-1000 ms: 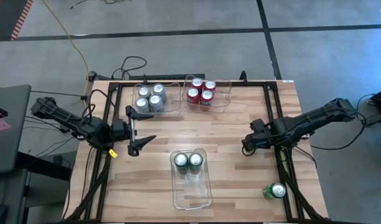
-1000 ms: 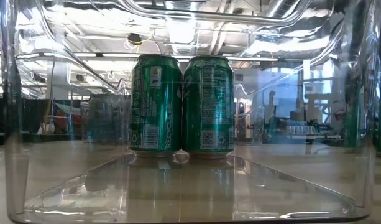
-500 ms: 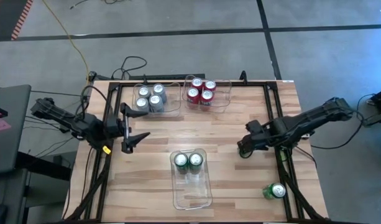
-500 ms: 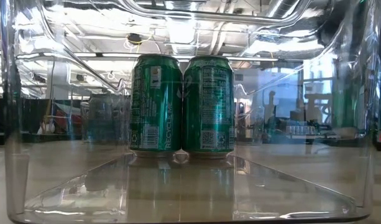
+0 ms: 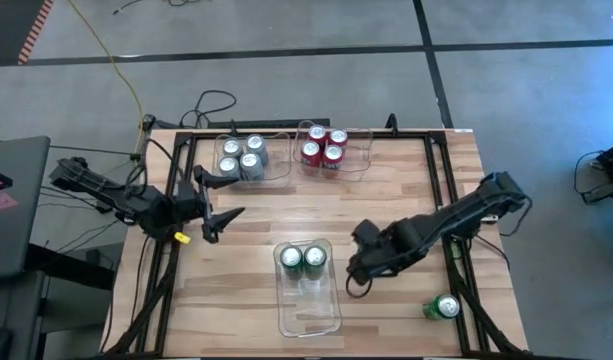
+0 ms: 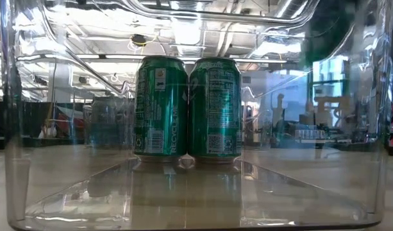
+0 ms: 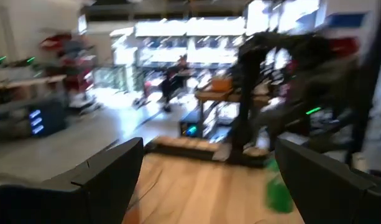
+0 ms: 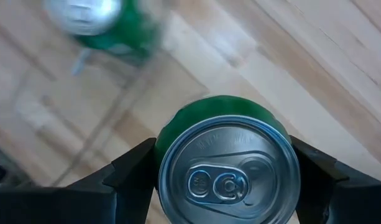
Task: Sort soda cans
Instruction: Put the top green soda can into the bottom transparent bin
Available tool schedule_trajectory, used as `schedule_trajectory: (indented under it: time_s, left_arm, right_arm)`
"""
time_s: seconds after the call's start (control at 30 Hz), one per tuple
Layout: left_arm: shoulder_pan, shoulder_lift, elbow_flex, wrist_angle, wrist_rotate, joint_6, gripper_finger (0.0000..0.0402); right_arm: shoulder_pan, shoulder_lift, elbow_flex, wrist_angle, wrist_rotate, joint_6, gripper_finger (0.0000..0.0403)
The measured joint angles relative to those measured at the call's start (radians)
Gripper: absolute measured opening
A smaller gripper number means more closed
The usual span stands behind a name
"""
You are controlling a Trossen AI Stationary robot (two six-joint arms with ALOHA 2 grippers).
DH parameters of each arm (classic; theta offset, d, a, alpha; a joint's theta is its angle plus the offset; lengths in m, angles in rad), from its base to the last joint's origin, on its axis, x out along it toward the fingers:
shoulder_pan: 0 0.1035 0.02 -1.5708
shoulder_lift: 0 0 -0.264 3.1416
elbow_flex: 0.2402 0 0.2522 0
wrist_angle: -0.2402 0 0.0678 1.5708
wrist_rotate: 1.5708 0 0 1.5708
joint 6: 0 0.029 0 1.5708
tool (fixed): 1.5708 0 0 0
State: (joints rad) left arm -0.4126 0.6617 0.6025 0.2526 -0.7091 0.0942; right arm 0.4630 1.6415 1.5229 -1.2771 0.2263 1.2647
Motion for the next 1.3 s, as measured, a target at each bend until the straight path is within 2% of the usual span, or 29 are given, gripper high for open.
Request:
schedule_trajectory:
  time_s: [0.13,0.3,0.7,0.9,1.13,1.3]
  left_arm:
    - [0.001,0.000,0.000,-0.066,-0.074,-0.060,0.0361]
    - [0.001,0.000,0.000,-0.056,-0.077,-0.105,0.0361]
    - [0.001,0.003,0.000,-0.054,-0.077,-0.104,0.0361]
    - [0.001,0.004,0.000,-0.054,-0.077,-0.103,0.0361]
    - [0.001,0.006,0.000,-0.054,-0.077,-0.103,0.0361]
    - [0.001,0.006,0.000,-0.056,-0.077,-0.102,0.0361]
  right_arm:
    - [0.039,0.091,0.182,-0.069,0.033,-0.018,0.0294]
    - [0.060,0.199,0.360,-0.136,0.079,-0.056,0.0294]
    - [0.053,0.467,0.674,-0.127,0.074,-0.301,0.0295]
    - [0.049,0.546,0.750,-0.090,0.065,-0.418,0.0295]
    - [0.026,0.605,0.753,0.071,0.028,-0.664,0.0295]
    - [0.002,0.630,0.750,0.107,-0.007,-0.768,0.0295]
